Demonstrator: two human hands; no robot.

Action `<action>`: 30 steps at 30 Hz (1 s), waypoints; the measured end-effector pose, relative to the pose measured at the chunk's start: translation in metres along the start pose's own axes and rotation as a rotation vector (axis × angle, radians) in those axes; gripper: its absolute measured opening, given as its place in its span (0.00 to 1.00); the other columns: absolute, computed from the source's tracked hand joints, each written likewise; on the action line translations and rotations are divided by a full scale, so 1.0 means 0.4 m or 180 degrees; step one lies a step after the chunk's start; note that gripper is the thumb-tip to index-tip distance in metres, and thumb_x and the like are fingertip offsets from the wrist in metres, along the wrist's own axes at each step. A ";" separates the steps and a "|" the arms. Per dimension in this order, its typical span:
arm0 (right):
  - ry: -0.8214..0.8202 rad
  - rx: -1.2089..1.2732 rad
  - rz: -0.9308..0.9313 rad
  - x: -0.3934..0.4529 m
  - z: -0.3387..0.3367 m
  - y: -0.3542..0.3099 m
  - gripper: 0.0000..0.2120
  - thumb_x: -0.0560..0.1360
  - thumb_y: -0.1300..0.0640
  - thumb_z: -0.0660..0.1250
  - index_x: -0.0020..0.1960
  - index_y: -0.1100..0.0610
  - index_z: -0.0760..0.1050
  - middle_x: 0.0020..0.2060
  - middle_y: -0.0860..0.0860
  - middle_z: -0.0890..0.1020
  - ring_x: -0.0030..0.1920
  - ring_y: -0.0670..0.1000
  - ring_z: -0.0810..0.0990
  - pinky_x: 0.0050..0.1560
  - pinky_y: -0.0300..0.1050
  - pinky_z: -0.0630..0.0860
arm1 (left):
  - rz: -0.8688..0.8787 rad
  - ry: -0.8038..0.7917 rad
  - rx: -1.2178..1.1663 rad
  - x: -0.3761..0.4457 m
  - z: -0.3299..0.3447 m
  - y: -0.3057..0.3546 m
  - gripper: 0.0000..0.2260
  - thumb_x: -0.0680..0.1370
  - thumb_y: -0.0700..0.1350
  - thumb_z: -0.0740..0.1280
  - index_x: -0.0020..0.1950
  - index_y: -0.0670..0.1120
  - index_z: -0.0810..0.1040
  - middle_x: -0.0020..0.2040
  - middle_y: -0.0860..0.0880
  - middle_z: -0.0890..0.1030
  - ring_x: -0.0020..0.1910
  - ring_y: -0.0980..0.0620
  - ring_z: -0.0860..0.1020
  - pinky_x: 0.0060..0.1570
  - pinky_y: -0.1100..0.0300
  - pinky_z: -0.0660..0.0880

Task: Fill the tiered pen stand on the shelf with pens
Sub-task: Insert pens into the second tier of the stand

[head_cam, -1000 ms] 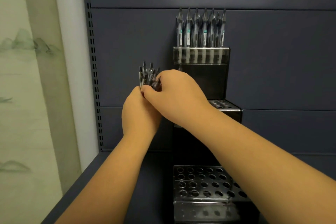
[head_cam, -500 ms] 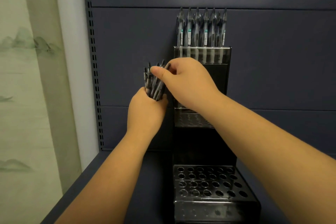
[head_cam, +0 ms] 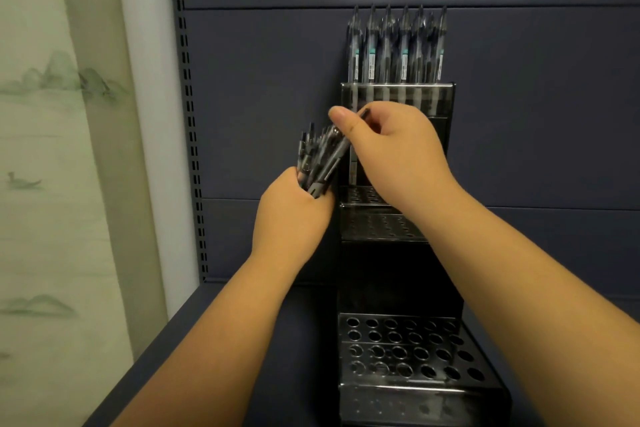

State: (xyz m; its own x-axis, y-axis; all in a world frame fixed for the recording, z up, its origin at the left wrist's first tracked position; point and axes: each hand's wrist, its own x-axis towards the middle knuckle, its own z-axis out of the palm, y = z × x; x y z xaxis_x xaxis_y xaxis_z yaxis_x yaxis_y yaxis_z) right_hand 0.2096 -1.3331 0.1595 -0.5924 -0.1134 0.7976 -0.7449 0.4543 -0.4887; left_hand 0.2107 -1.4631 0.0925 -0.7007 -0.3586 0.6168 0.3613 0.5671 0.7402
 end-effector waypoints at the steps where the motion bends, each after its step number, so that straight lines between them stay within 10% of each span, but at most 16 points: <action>1: 0.0024 0.0011 -0.0030 -0.003 -0.005 0.001 0.23 0.80 0.41 0.64 0.39 0.59 0.76 0.25 0.44 0.70 0.27 0.43 0.69 0.33 0.37 0.67 | -0.0012 0.0020 -0.0022 0.000 0.001 0.002 0.06 0.78 0.51 0.69 0.44 0.52 0.74 0.37 0.52 0.80 0.34 0.54 0.78 0.30 0.61 0.70; 11: 0.0972 0.1654 0.0007 0.004 -0.154 0.024 0.15 0.84 0.44 0.59 0.43 0.52 0.70 0.35 0.50 0.81 0.27 0.49 0.75 0.28 0.48 0.76 | -0.0360 0.0233 -0.0211 0.015 0.007 -0.050 0.07 0.77 0.47 0.69 0.42 0.48 0.74 0.38 0.49 0.80 0.35 0.52 0.78 0.32 0.60 0.70; 21: -0.0137 0.1270 0.0458 0.036 -0.175 0.093 0.04 0.85 0.63 0.59 0.55 0.57 0.72 0.46 0.54 0.84 0.41 0.50 0.86 0.46 0.43 0.84 | -0.0879 0.0299 -0.0695 0.021 0.031 -0.084 0.05 0.79 0.47 0.68 0.47 0.48 0.75 0.39 0.49 0.80 0.32 0.55 0.77 0.33 0.60 0.71; 30: -0.0380 0.0645 0.0253 0.032 -0.149 0.102 0.04 0.83 0.59 0.65 0.54 0.59 0.77 0.44 0.54 0.85 0.40 0.51 0.86 0.46 0.48 0.85 | -0.0834 0.0322 -0.0723 0.016 0.035 -0.079 0.04 0.79 0.47 0.68 0.49 0.47 0.76 0.39 0.51 0.80 0.32 0.58 0.77 0.30 0.64 0.70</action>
State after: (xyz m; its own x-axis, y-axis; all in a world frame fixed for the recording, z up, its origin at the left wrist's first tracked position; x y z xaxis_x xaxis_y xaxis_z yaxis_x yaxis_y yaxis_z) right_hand 0.1900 -1.2635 0.1709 -0.6747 -0.1935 0.7122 -0.7337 0.2809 -0.6187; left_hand 0.1864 -1.4730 0.0695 -0.7272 -0.5481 0.4133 0.3130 0.2711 0.9102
